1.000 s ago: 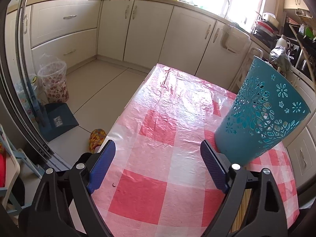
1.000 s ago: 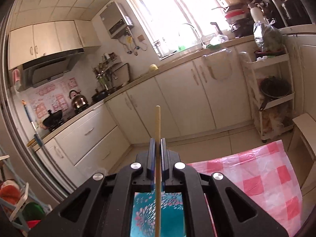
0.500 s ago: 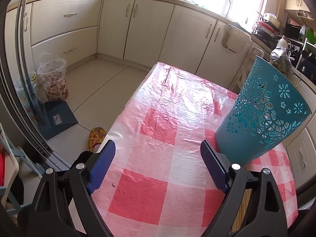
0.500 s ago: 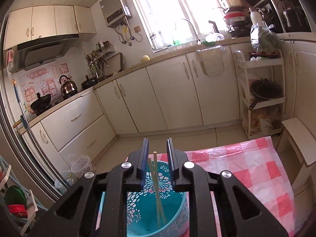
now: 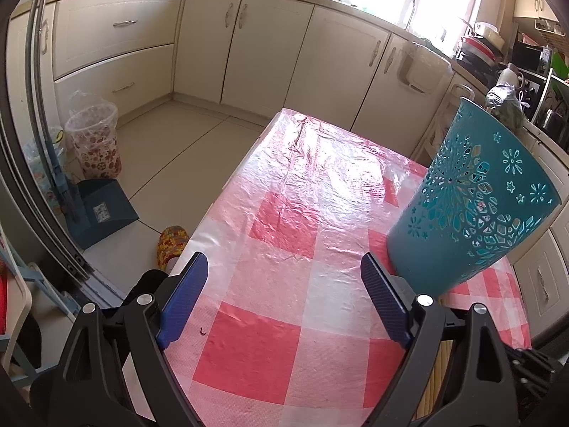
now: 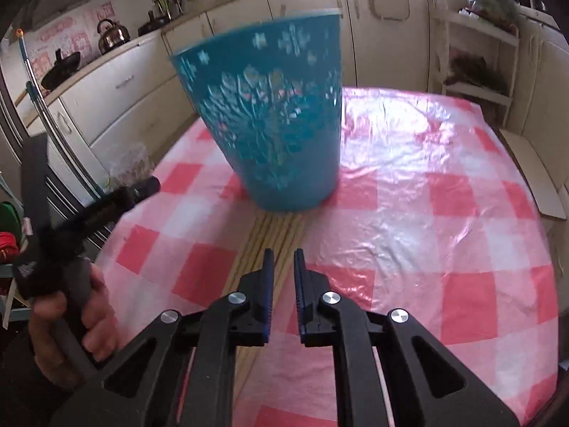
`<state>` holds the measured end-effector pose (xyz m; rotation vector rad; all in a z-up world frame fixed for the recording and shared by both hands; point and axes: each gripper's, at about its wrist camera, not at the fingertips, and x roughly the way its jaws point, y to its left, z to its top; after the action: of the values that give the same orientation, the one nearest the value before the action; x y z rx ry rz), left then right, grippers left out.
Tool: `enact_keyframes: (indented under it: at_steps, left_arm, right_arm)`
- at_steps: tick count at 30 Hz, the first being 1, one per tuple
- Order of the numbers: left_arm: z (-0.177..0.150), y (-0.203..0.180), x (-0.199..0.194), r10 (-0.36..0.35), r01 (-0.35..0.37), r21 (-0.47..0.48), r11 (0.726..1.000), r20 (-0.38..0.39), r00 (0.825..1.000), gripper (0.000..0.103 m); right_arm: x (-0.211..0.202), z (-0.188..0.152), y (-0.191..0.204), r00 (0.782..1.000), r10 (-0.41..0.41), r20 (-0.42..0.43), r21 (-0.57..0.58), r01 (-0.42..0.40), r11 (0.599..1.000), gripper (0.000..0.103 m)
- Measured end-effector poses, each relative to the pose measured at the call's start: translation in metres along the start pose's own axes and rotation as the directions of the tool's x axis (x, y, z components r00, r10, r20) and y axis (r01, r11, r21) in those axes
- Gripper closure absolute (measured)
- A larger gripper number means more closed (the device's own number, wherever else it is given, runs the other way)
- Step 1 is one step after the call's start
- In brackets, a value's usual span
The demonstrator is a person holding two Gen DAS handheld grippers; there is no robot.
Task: Organize utensils
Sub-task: 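Bring the right tool back down to the chopsticks on the table, then close the left tool on another wooden chopstick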
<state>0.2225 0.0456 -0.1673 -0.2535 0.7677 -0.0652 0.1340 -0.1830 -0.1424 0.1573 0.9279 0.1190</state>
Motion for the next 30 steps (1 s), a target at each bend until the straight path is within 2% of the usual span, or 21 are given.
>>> enact_keyframes:
  at_steps: [4,11,17,22,26,30]
  left_arm:
    - [0.001,0.002,0.002,-0.006,0.006,-0.008,1.000,-0.005,1.000,0.019]
    - [0.000,0.002,0.004,-0.010,0.010,-0.003,1.000,-0.012,1.000,0.019]
    - [-0.001,-0.002,0.005,-0.020,0.020,0.010,1.000,-0.023,1.000,0.019]
    - [-0.009,-0.033,0.002,-0.103,0.121,0.134,0.984,-0.134,0.986,0.019]
    - [-0.025,-0.069,0.003,-0.059,0.108,0.270,0.957,-0.185,0.981,0.019]
    - [-0.036,-0.088,0.010,-0.020,0.090,0.318,0.944,-0.219,0.976,0.019]
  right_arm:
    - [0.018,0.002,0.002,0.999,-0.030,-0.033,-0.005,0.030,1.000,0.092]
    - [0.021,0.005,0.011,0.997,-0.070,-0.032,-0.054,0.068,0.996,0.092]
    - [0.018,-0.009,0.004,0.994,-0.094,-0.057,-0.138,0.086,0.987,0.094]
    - [0.010,-0.012,-0.021,0.992,-0.108,-0.061,-0.155,0.098,0.983,0.094]
    - [0.006,-0.014,-0.042,0.997,-0.054,-0.053,-0.094,0.049,0.994,0.096]
    - [0.005,-0.016,-0.040,0.998,-0.044,-0.037,-0.094,0.040,0.995,0.095]
